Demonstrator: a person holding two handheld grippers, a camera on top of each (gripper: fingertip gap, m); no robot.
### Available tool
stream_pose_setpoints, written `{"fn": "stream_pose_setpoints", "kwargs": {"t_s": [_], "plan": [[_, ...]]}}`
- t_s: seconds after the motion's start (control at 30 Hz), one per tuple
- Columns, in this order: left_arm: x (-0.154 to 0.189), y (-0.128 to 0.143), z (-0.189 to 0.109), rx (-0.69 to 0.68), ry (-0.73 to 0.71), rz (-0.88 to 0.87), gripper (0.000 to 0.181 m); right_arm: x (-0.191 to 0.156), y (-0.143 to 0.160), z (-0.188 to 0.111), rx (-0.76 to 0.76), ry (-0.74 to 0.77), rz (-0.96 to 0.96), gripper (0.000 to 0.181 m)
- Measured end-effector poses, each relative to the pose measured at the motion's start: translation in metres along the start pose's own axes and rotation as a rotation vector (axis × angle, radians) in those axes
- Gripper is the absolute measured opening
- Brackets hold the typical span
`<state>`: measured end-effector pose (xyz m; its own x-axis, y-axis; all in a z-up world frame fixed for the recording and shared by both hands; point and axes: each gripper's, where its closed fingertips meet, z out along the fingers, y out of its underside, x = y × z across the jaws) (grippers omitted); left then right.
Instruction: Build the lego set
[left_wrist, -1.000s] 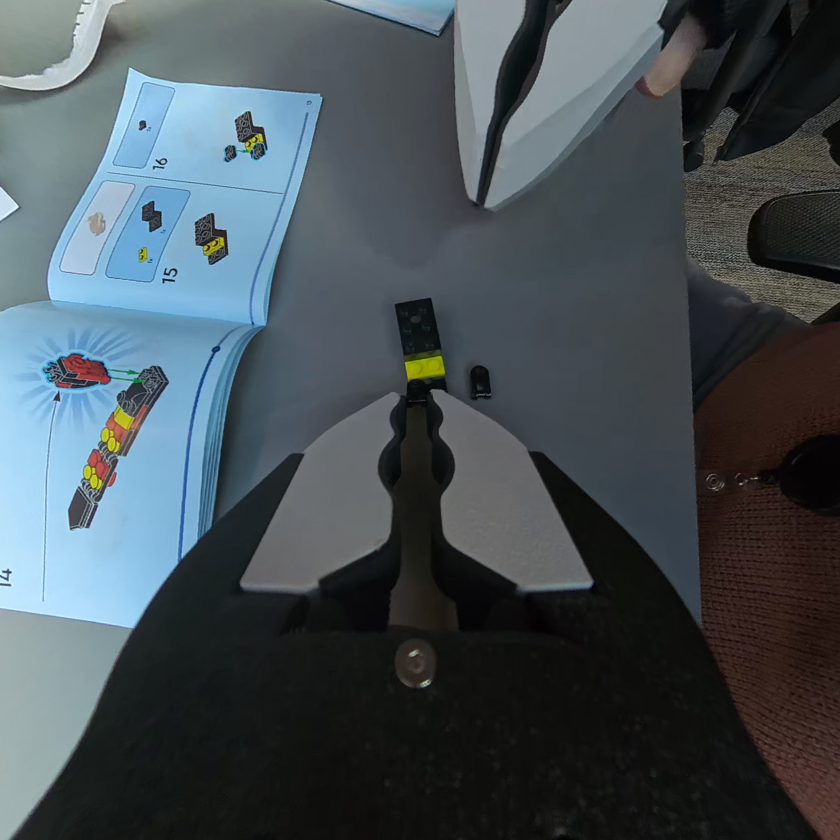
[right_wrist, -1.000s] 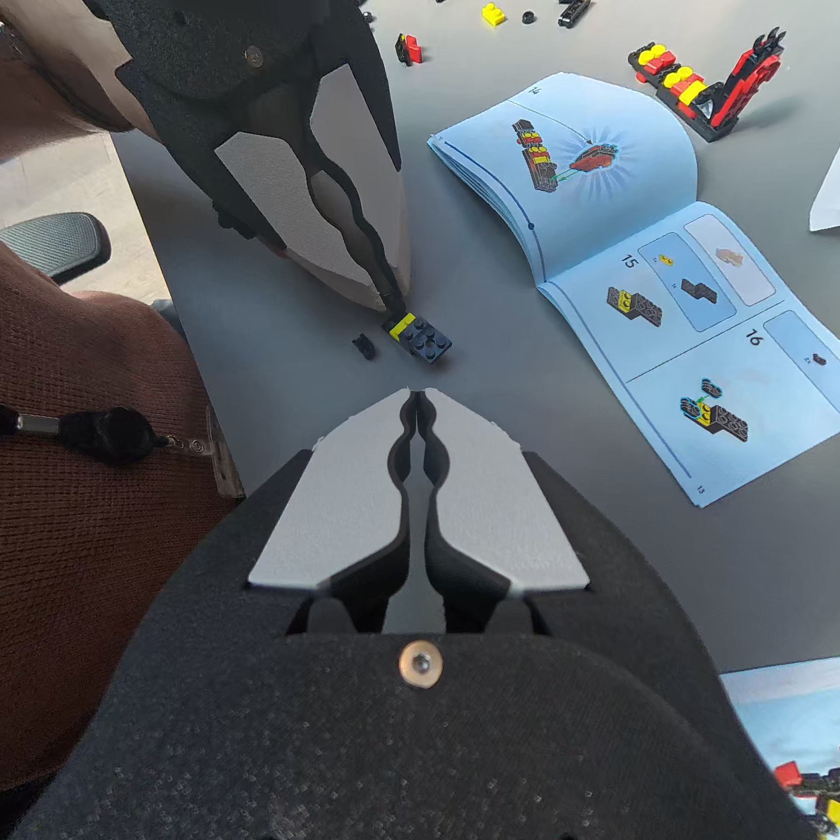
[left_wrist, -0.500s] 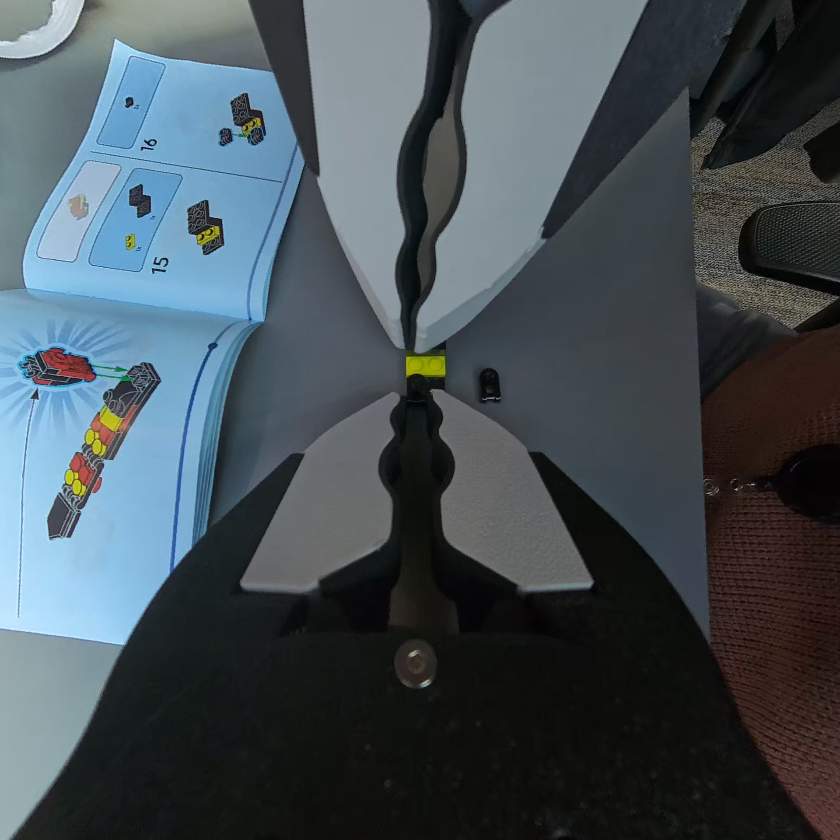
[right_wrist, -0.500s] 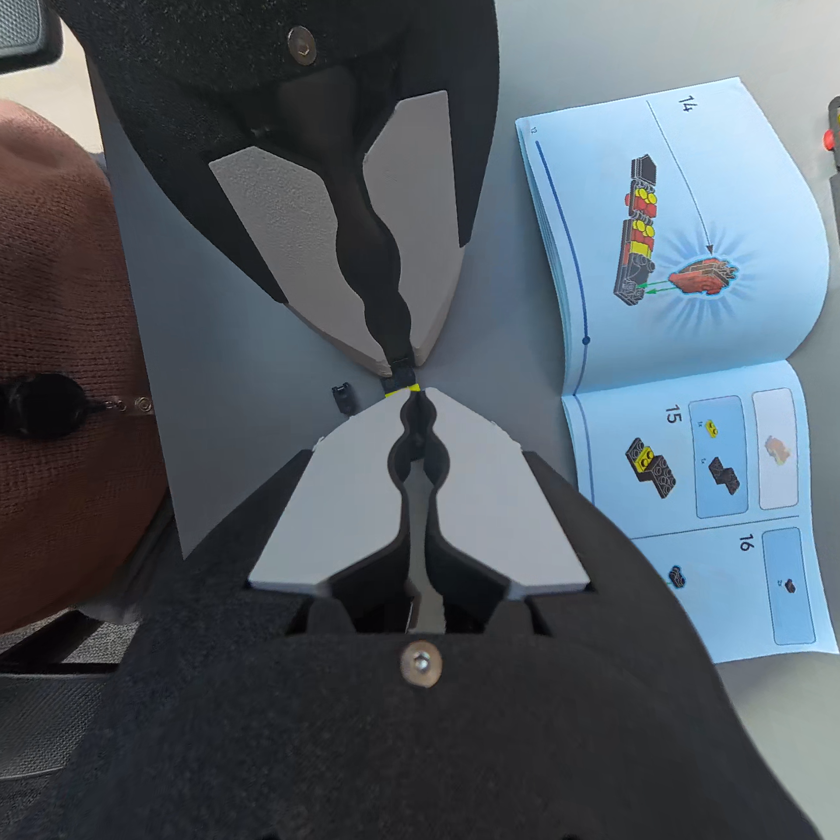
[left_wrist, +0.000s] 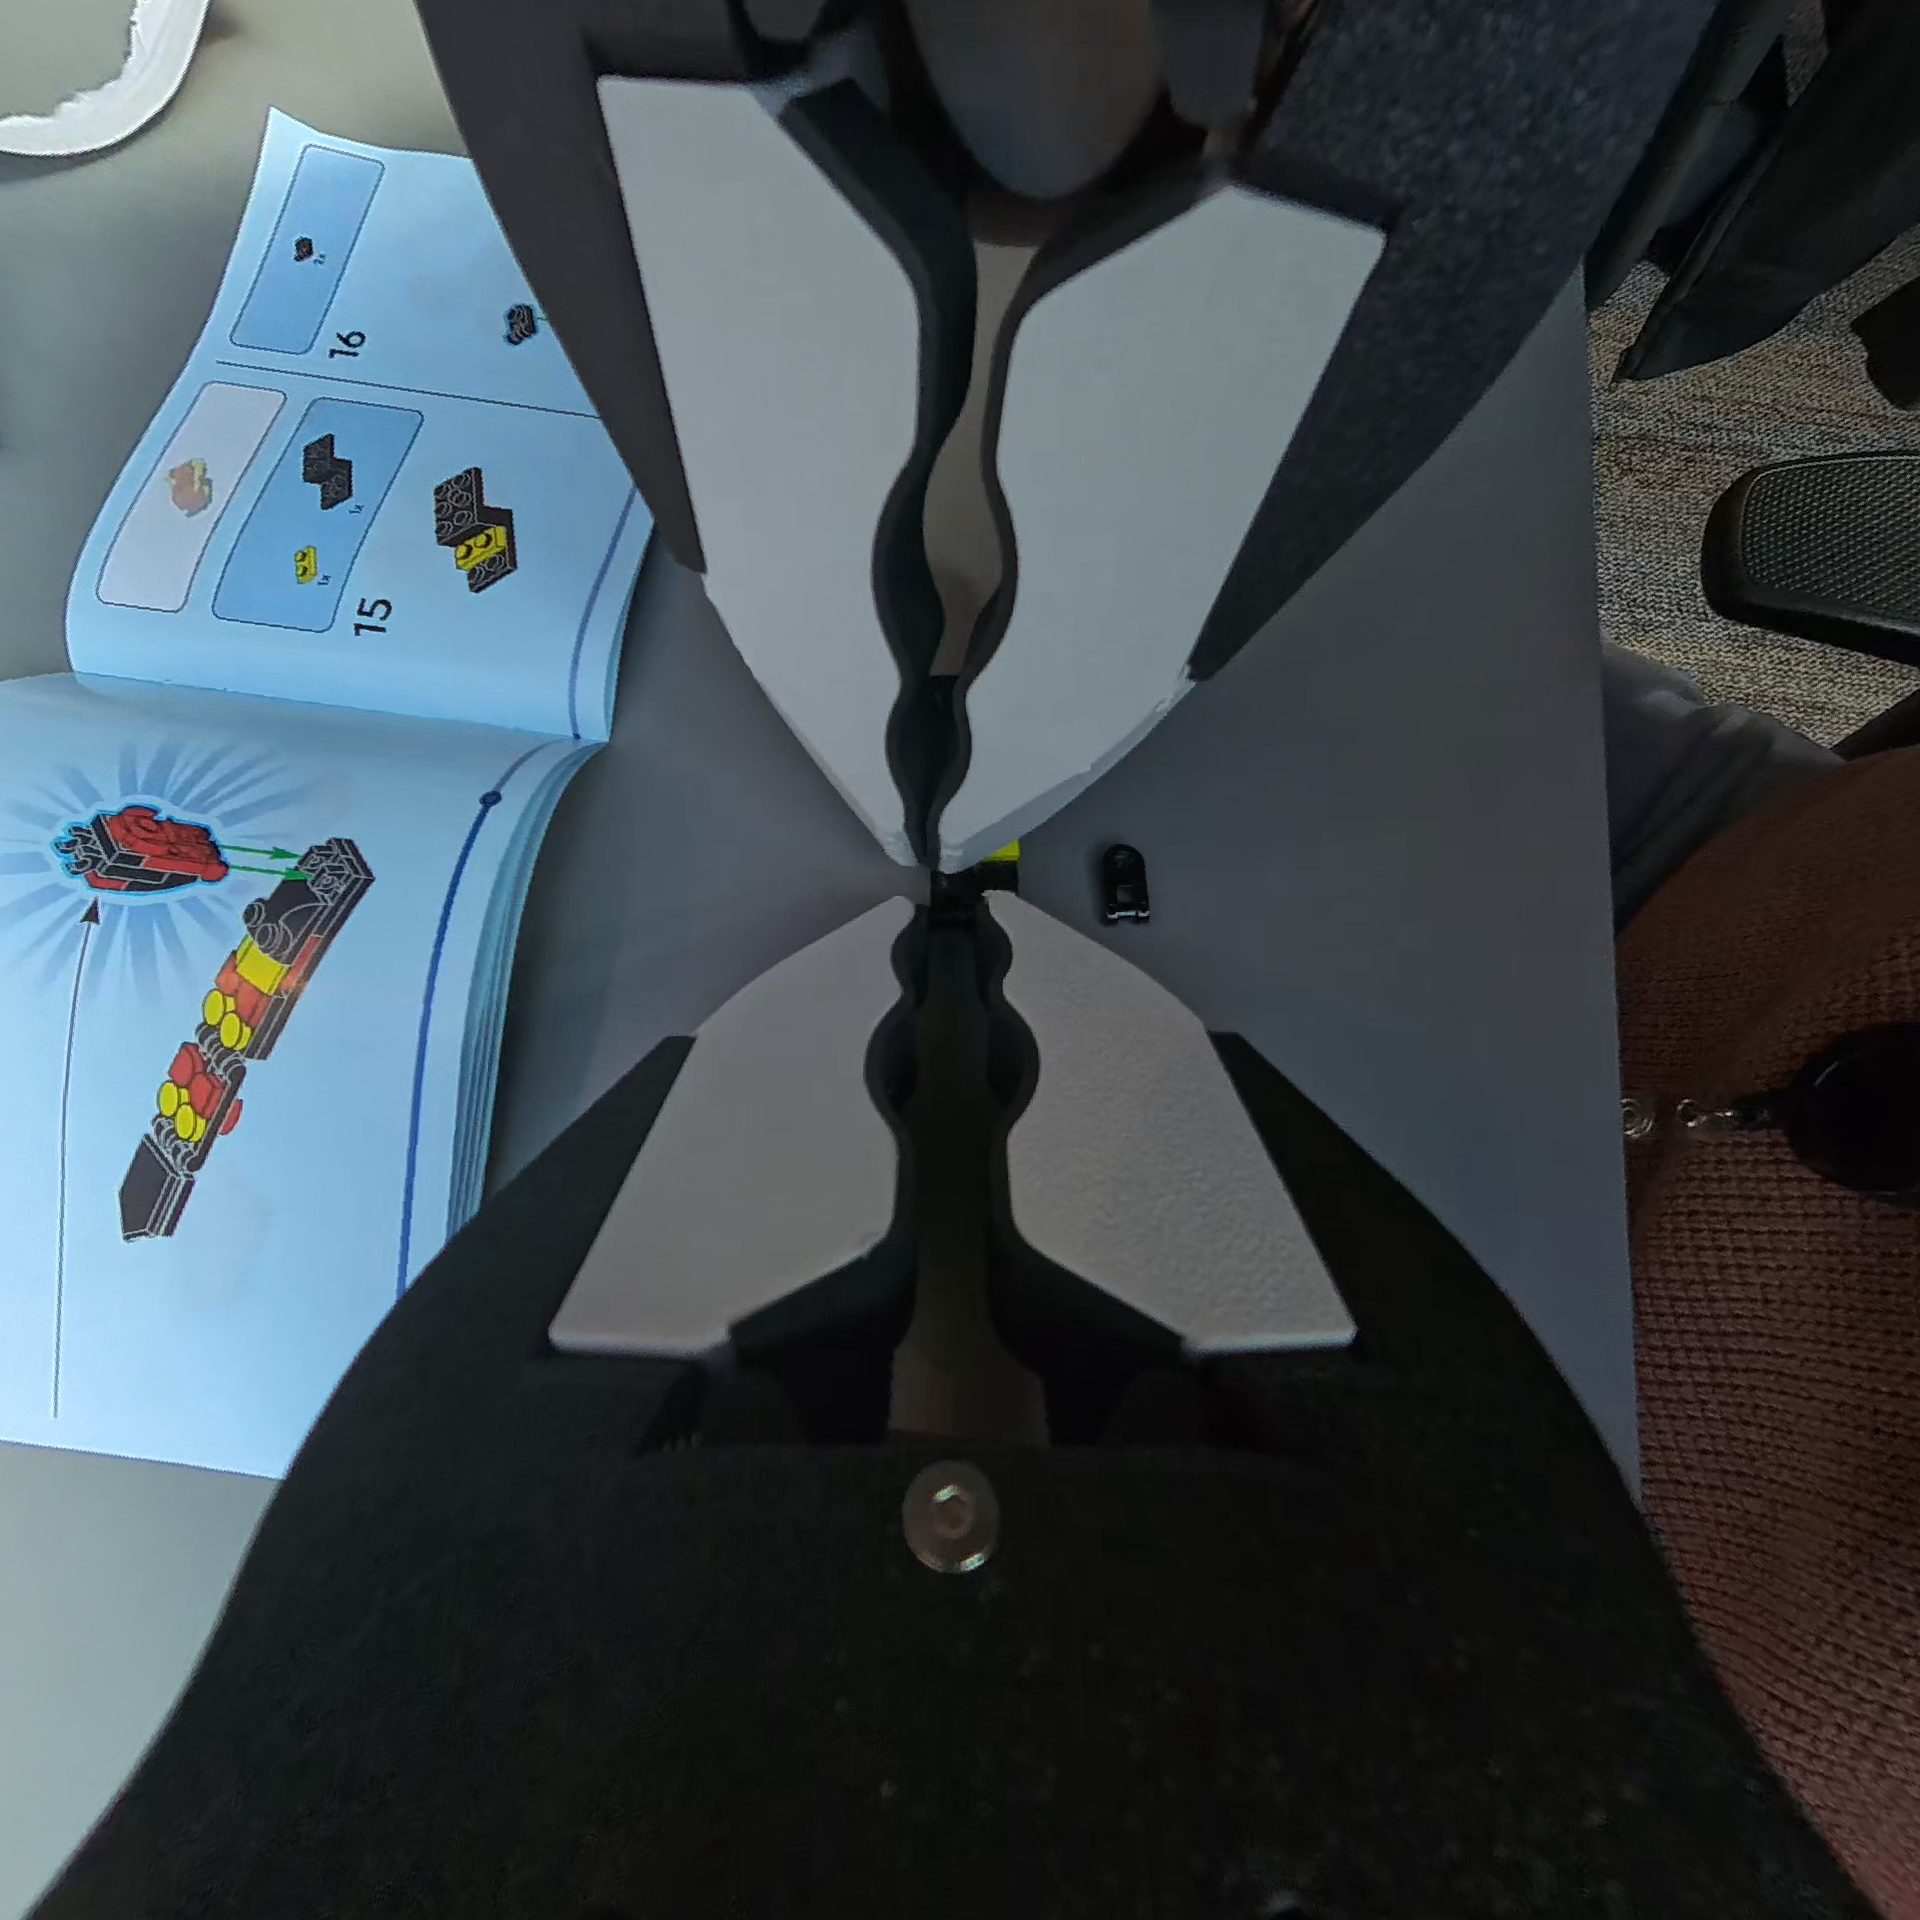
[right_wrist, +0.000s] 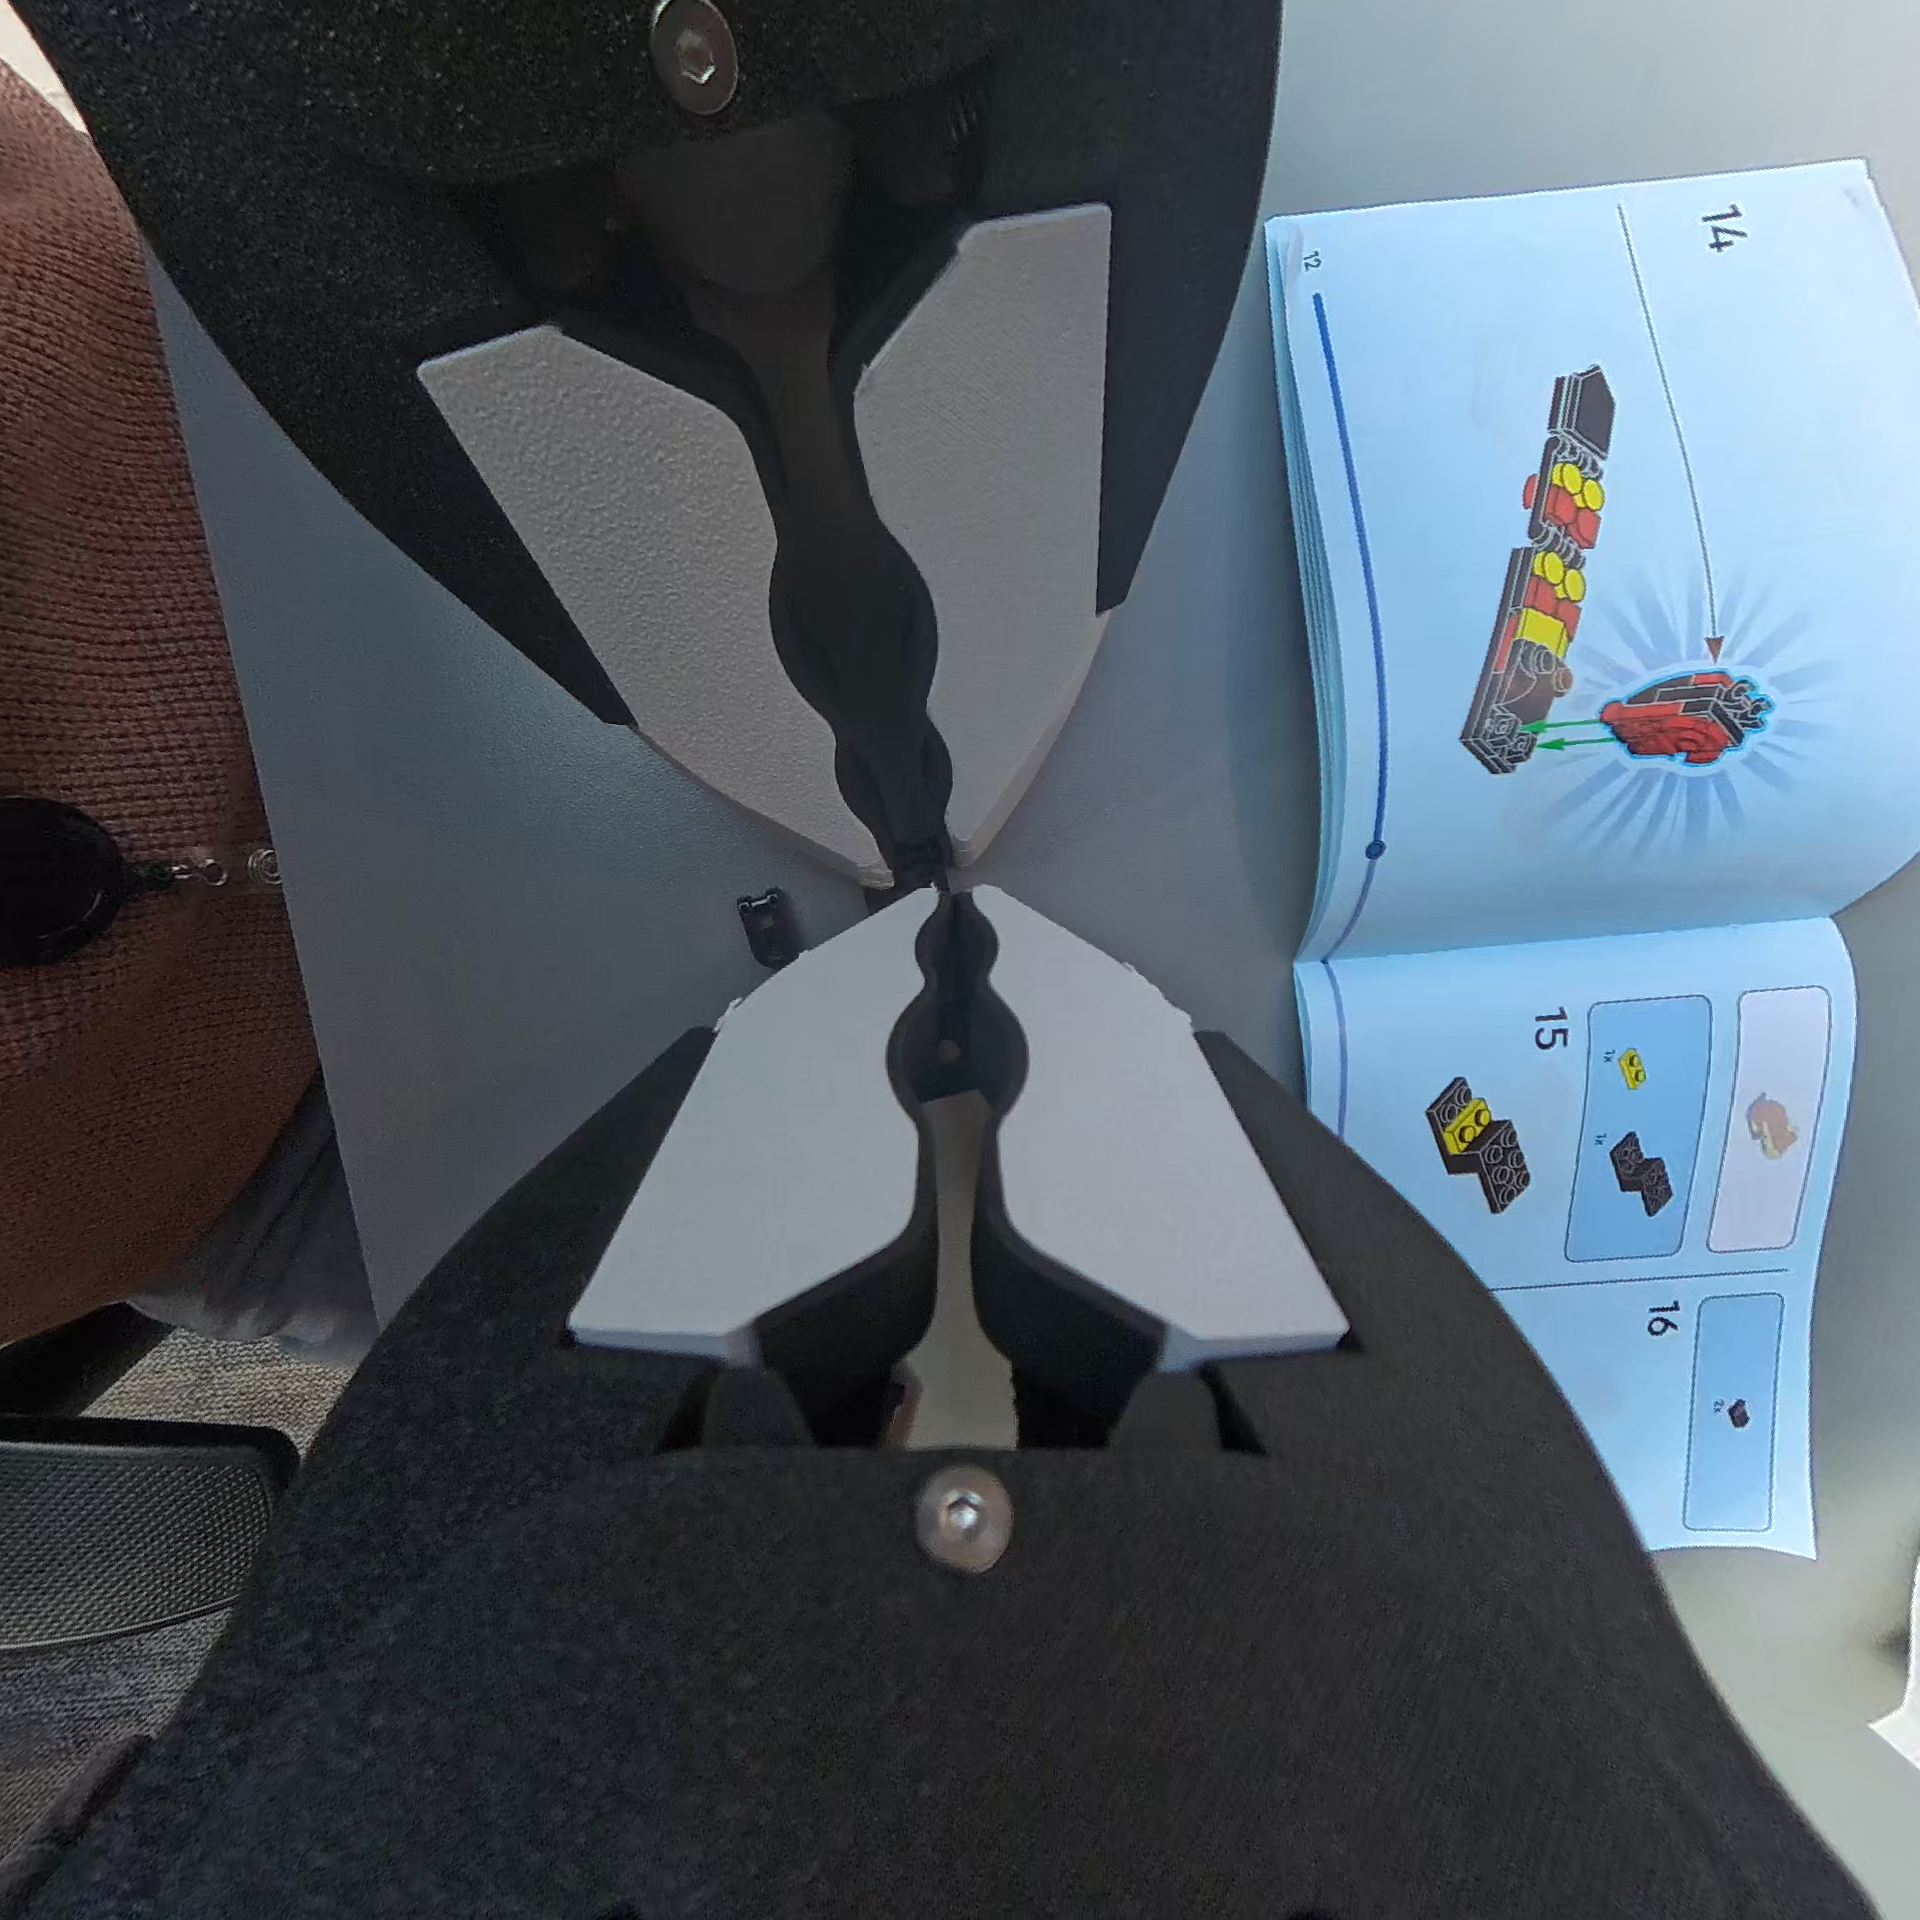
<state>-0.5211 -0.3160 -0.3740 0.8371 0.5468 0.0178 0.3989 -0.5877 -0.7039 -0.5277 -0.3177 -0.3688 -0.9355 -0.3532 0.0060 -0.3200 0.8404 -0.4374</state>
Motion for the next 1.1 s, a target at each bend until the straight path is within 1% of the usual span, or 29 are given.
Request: {"fn": "stream_pose_setpoints", "kwargs": {"t_s": [0.03, 0.13, 0.2, 0.27, 0.93, 1.1], "plan": [[0.0001, 0.0, 0.0, 0.0, 0.0, 0.001, 0.008, -0.0012, 0.0, 0.0, 0.0, -0.008, -0.001, 0.0], [-0.0004, -0.0002, 0.0003, 0.002, -0.006, 0.003, 0.008, 0.0025, -0.0034, -0.0024, 0.026, 0.028, -0.003, 0.0], [-0.0006, -0.0003, 0.0003, 0.002, -0.008, 0.003, 0.008, 0.0021, -0.0053, -0.0038, 0.039, 0.019, 0.005, 0.0], [-0.001, -0.0004, 0.0005, 0.003, -0.011, 0.006, 0.008, 0.0022, -0.0019, 0.0002, 0.018, 0.015, 0.002, 0.0], [-0.0006, -0.0011, -0.0007, 0.023, -0.01, 0.011, 0.008, 0.0, -0.0024, 0.002, -0.002, 0.008, 0.026, 0.0], [0.0001, -0.0016, -0.0018, 0.04, -0.008, 0.006, 0.011, 0.0001, -0.002, 0.0021, -0.02, 0.014, 0.022, 0.0]]}}
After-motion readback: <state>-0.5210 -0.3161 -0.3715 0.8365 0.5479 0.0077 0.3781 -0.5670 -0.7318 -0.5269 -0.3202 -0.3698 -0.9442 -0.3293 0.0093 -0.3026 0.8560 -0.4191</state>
